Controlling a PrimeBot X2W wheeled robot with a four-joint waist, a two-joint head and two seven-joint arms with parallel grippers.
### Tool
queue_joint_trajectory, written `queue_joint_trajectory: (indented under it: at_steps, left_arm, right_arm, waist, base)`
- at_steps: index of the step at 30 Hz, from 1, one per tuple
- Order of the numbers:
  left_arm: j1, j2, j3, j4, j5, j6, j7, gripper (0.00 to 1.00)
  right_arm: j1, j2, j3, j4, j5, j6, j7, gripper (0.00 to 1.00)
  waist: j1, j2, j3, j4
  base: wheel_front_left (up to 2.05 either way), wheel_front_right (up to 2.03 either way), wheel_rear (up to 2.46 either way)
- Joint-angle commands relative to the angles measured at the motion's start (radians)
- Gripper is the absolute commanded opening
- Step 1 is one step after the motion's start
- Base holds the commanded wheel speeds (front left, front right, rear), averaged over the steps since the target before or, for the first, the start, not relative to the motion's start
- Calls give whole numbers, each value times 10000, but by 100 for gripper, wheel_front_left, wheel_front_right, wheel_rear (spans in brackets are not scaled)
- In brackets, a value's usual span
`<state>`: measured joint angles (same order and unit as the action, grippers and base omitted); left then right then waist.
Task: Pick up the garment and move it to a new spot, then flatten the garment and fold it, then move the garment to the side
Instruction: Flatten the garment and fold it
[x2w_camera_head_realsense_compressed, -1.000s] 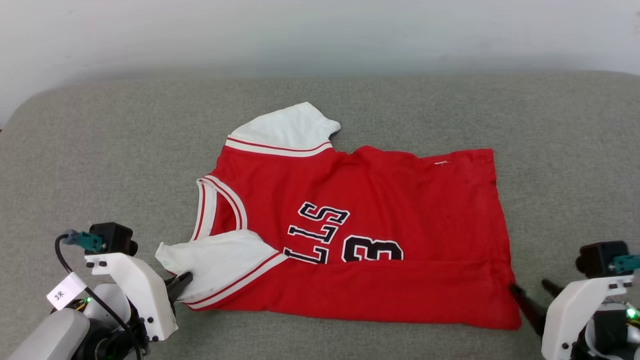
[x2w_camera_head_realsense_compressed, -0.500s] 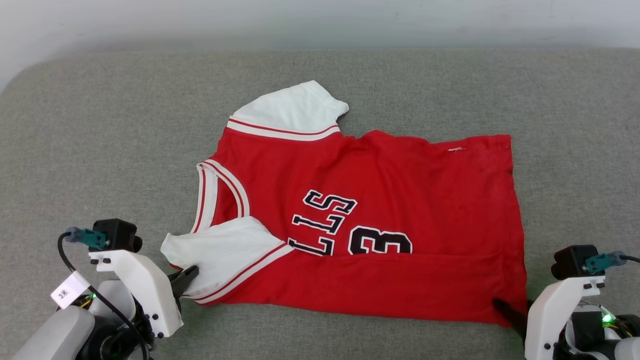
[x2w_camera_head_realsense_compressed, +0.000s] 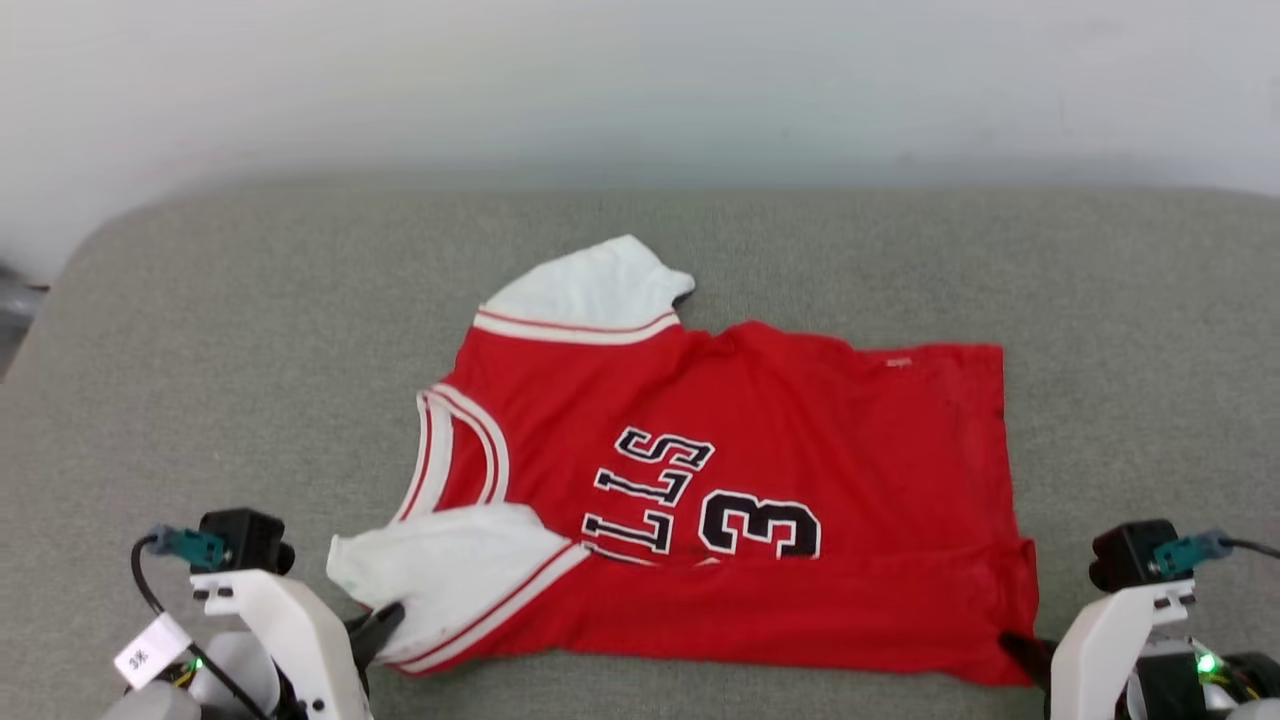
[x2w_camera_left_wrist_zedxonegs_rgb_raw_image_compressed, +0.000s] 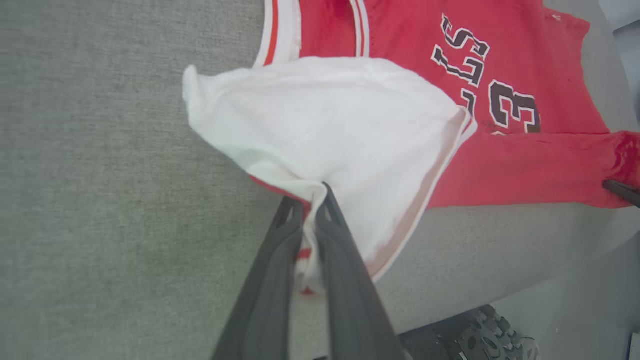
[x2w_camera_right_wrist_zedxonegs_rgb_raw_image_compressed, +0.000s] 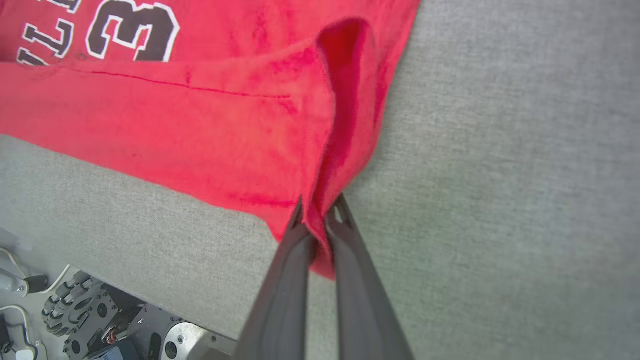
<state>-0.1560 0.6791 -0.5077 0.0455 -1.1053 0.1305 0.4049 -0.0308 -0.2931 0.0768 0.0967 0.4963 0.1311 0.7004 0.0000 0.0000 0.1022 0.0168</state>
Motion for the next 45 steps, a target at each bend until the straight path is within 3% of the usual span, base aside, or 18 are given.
queue_joint_trajectory:
  at_steps: [1, 11, 16, 17, 18, 19, 20, 26, 36, 45]
  left_arm:
    - [261, 31, 7, -84, -82, 104, -20, 0]
    - [2113, 472, 336, -789, -657, 973, -137, 0]
    - [2475, 113, 212, -480, -746, 1012, -314, 0]
    - [2460, 8, 149, -327, -730, 976, -366, 7]
    - [2417, -123, 128, -188, -751, 916, -420, 33]
    - [2343, -221, 102, -57, -747, 876, -486, 73]
    - [2262, -316, 101, 123, -716, 827, -550, 100]
    - [1787, -528, 118, 639, -297, 644, -1134, 100]
    - [713, -635, 468, 624, 957, 1033, -2760, 100]
    - [-1116, -1095, 545, 1050, 2272, 516, -4736, 100]
  right_arm:
    - [251, -94, 20, -40, 72, -9, -3, 0]
    - [1877, 46, -321, -554, 455, -9, 437, 0]
    - [2292, 434, -378, -373, 388, -9, 309, 0]
    - [2329, 478, -355, -301, 332, -9, 228, 1]
    - [2358, 568, -368, -217, 355, -9, 121, 28]
    - [2382, 646, -369, -123, 347, -9, 3, 64]
    - [2375, 668, -352, -85, 275, -9, -172, 100]
    - [2178, 835, -414, -189, -98, -9, -1887, 100]
    - [1481, 1554, -1299, -787, -1428, -9, -5095, 100]
    - [632, 1925, -1816, -2131, -2652, -9, -6242, 100]
  waist:
    - [0, 0, -558, 48]
    - [0, 0, -1438, 257]
    - [0, 0, -1405, 287]
    - [0, 0, -1395, 289]
    - [0, 0, -1386, 286]
    - [0, 0, -1380, 282]
    - [0, 0, -1377, 278]
    - [0, 0, -1392, 199]
    - [0, 0, -1334, 97]
    - [0, 0, -204, -76]
  base:
    - [0, 0, 0]
    - [0, 0, 0]
    - [0, 0, 0]
    - [0, 0, 0]
    - [0, 0, 0]
    - [0, 0, 0]
    - [0, 0, 0]
    - [0, 0, 0]
    - [0, 0, 0]
    - [0, 0, 0]
